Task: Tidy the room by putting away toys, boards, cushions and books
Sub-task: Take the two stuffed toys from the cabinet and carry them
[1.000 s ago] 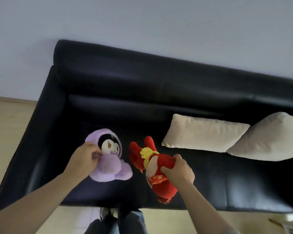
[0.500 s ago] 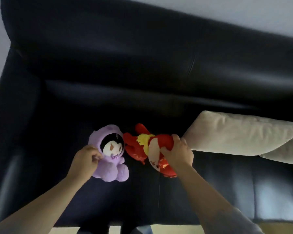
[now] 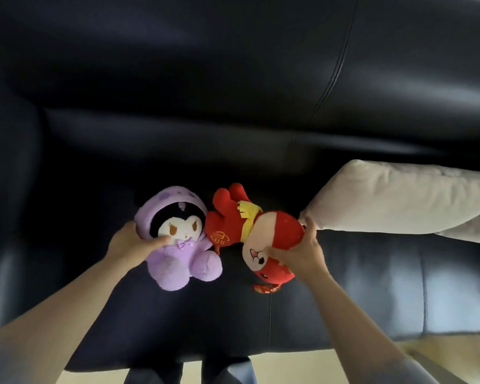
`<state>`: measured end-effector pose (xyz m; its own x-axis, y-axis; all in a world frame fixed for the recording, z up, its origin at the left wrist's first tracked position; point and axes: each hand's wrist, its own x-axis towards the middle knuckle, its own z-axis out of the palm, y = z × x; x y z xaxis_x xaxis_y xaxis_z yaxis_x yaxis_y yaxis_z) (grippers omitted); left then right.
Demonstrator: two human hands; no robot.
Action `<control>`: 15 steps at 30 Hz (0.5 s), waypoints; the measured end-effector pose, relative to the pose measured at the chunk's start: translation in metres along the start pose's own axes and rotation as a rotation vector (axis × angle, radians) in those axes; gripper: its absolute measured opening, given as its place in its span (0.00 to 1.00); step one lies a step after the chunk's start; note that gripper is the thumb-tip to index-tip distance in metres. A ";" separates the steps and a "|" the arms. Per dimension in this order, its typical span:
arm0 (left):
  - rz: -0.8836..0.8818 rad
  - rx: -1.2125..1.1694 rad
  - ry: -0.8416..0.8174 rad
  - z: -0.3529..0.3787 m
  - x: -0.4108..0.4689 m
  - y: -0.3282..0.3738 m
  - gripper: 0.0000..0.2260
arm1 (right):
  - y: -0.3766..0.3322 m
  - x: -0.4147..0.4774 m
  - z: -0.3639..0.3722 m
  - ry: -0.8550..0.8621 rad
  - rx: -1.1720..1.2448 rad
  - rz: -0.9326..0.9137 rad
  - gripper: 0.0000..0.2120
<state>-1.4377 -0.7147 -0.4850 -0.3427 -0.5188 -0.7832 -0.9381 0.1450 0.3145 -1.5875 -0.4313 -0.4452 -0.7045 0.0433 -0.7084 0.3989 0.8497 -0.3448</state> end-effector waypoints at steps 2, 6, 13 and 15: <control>-0.055 -0.034 -0.027 -0.003 0.004 0.001 0.40 | -0.002 -0.005 -0.009 0.083 0.016 -0.056 0.50; -0.022 -0.143 -0.014 0.007 -0.002 0.006 0.34 | -0.029 -0.016 -0.024 0.231 -0.066 -0.227 0.37; 0.134 -0.247 0.112 0.013 -0.020 0.011 0.20 | -0.103 -0.030 -0.055 0.437 -0.577 -0.550 0.32; 0.189 -0.288 0.152 0.000 -0.026 0.010 0.19 | -0.117 -0.028 -0.056 0.411 -0.719 -0.598 0.33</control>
<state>-1.4386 -0.6997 -0.4616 -0.4767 -0.6278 -0.6153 -0.7993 0.0183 0.6006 -1.6478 -0.5026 -0.3502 -0.8735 -0.4298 -0.2287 -0.4360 0.8996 -0.0253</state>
